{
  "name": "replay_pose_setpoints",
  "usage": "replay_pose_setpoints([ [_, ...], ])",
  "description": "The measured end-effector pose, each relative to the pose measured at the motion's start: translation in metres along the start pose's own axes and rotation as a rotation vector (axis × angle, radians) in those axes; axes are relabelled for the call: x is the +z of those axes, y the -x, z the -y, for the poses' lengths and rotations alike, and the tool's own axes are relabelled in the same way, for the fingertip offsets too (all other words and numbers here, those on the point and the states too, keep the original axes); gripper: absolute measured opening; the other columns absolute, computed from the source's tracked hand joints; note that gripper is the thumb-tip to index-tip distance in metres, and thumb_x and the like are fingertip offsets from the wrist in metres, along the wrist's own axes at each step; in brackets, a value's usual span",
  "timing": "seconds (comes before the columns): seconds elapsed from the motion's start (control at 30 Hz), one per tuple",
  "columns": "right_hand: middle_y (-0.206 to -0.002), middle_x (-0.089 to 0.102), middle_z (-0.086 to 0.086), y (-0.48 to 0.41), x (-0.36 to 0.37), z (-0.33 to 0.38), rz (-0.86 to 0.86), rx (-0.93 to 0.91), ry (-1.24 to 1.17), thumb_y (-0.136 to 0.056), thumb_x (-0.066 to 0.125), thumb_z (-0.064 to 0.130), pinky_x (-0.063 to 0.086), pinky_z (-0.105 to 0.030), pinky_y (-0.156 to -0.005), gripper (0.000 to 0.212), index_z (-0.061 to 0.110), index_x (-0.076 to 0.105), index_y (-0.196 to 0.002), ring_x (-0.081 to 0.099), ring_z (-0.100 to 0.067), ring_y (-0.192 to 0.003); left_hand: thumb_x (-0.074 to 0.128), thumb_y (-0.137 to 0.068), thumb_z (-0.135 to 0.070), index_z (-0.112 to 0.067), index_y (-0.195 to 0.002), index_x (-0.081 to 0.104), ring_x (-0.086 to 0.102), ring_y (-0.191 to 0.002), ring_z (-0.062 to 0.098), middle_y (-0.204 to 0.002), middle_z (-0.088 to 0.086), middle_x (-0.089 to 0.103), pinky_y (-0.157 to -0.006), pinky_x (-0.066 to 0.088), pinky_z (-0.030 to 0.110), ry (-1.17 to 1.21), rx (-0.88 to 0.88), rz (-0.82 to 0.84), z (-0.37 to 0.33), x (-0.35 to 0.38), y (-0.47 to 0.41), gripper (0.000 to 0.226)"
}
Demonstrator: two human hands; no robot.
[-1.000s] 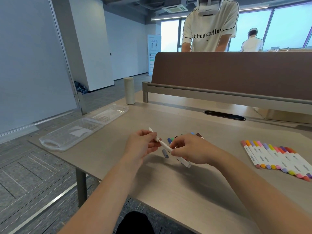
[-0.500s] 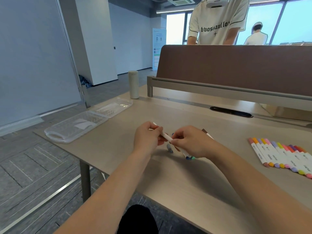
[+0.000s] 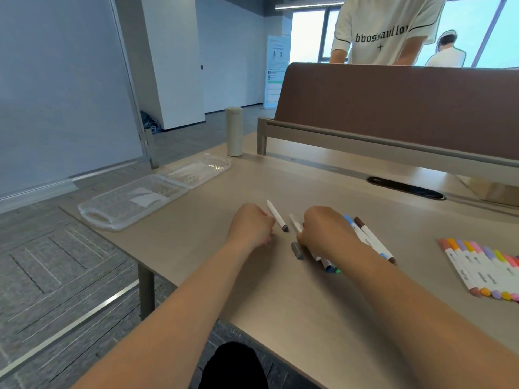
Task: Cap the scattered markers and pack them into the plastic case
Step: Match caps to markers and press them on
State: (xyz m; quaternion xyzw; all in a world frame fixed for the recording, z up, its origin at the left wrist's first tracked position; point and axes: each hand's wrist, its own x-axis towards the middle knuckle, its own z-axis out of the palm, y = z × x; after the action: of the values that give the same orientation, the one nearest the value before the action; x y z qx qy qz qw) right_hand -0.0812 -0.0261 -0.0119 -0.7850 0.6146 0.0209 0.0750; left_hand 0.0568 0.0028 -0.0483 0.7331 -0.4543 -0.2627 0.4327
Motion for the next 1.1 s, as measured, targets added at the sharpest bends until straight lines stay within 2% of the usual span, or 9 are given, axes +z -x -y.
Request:
replay_pose_setpoints([
  [0.13, -0.074, 0.058, -0.006, -0.009, 0.009, -0.002, -0.055, -0.009, -0.026, -0.086, 0.063, 0.015, 0.042, -0.03, -0.062, 0.007, 0.012, 0.058, -0.083, 0.054, -0.02, -0.065, 0.061, -0.08, -0.021, 0.001, -0.078, 0.069, 0.07, -0.072, 0.032, -0.072, 0.018, 0.071, -0.069, 0.058, 0.04, -0.151, 0.014, 0.011, -0.003, 0.005, -0.01, 0.024],
  [0.27, -0.079, 0.068, -0.007, -0.015, 0.008, -0.005, -0.057, -0.026, -0.091, -0.09, 0.061, 0.017, 0.05, -0.031, -0.065, 0.01, 0.01, 0.068, -0.091, 0.065, -0.023, -0.073, 0.064, -0.082, -0.037, -0.012, -0.066, 0.061, 0.06, -0.071, 0.028, -0.066, 0.005, 0.06, -0.061, 0.042, 0.029, -0.343, 0.037, 0.007, -0.012, 0.011, -0.014, 0.03],
  [0.4, -0.089, 0.068, -0.009, -0.02, 0.008, -0.005, -0.025, -0.031, -0.145, -0.091, 0.063, 0.018, 0.048, -0.031, -0.066, 0.009, 0.011, 0.067, -0.095, 0.066, -0.024, -0.083, 0.065, -0.08, -0.048, -0.018, -0.068, 0.057, 0.056, -0.075, 0.025, -0.077, 0.004, 0.06, -0.066, 0.042, 0.029, -0.524, 0.034, 0.02, -0.021, 0.018, -0.021, 0.034],
  [0.53, -0.083, 0.063, -0.008, -0.019, 0.008, -0.009, -0.104, -0.069, -0.206, -0.095, 0.058, 0.021, 0.044, -0.03, -0.064, 0.013, 0.01, 0.066, -0.093, 0.059, -0.022, -0.075, 0.063, -0.084, -0.035, -0.015, -0.086, 0.06, 0.059, -0.084, 0.027, -0.093, 0.006, 0.064, -0.07, 0.044, 0.031, -0.627, 0.058, 0.022, -0.025, 0.023, -0.027, 0.02],
  [0.63, -0.077, 0.057, -0.007, -0.013, 0.003, -0.007, -0.06, -0.075, -0.193, -0.097, 0.055, 0.024, 0.044, -0.029, -0.067, 0.019, 0.009, 0.066, -0.095, 0.054, -0.019, -0.071, 0.061, -0.089, -0.028, -0.01, -0.101, 0.063, 0.055, -0.084, 0.025, -0.091, 0.007, 0.056, -0.071, 0.043, 0.032, -0.67, 0.034, 0.006, -0.026, 0.021, -0.022, 0.022],
  [0.73, -0.08, 0.068, -0.009, -0.002, -0.001, -0.006, -0.006, -0.083, -0.163, -0.094, 0.059, 0.027, 0.054, -0.031, -0.076, 0.02, 0.011, 0.071, -0.092, 0.066, -0.021, -0.075, 0.06, -0.09, -0.03, -0.006, -0.107, 0.063, 0.058, -0.089, 0.028, -0.095, 0.01, 0.059, -0.07, 0.04, 0.031, -0.595, 0.039, -0.011, -0.026, 0.016, -0.012, 0.03],
  [0.83, -0.077, 0.071, -0.009, 0.012, 0.001, -0.005, 0.003, -0.109, -0.102, -0.085, 0.068, 0.031, 0.058, -0.035, -0.075, 0.019, 0.013, 0.073, -0.08, 0.07, -0.024, -0.073, 0.061, -0.087, -0.029, -0.005, -0.088, 0.06, 0.056, -0.074, 0.026, -0.078, 0.007, 0.057, -0.061, 0.038, 0.028, -0.447, 0.03, -0.002, -0.021, 0.004, -0.001, 0.024],
  [0.97, -0.069, 0.058, -0.003, 0.029, 0.005, -0.003, -0.051, -0.15, -0.021, -0.083, 0.07, 0.04, 0.045, -0.028, -0.062, 0.03, 0.016, 0.057, -0.07, 0.059, -0.02, -0.067, 0.056, -0.084, -0.019, -0.002, -0.069, 0.068, 0.062, -0.05, 0.021, -0.062, 0.014, 0.07, -0.053, 0.045, 0.025, -0.108, -0.001, 0.055, -0.014, -0.014, 0.017, 0.026],
  [1.1, -0.069, 0.05, -0.001, 0.037, 0.008, 0.0, -0.071, -0.175, 0.03, -0.092, 0.063, 0.034, 0.036, -0.027, -0.063, 0.033, 0.014, 0.05, -0.069, 0.046, -0.016, -0.059, 0.054, -0.085, -0.01, -0.006, -0.077, 0.058, 0.058, -0.04, 0.011, -0.076, 0.02, 0.073, -0.044, 0.041, 0.021, 0.105, -0.015, 0.104, -0.005, -0.027, 0.038, 0.009],
])
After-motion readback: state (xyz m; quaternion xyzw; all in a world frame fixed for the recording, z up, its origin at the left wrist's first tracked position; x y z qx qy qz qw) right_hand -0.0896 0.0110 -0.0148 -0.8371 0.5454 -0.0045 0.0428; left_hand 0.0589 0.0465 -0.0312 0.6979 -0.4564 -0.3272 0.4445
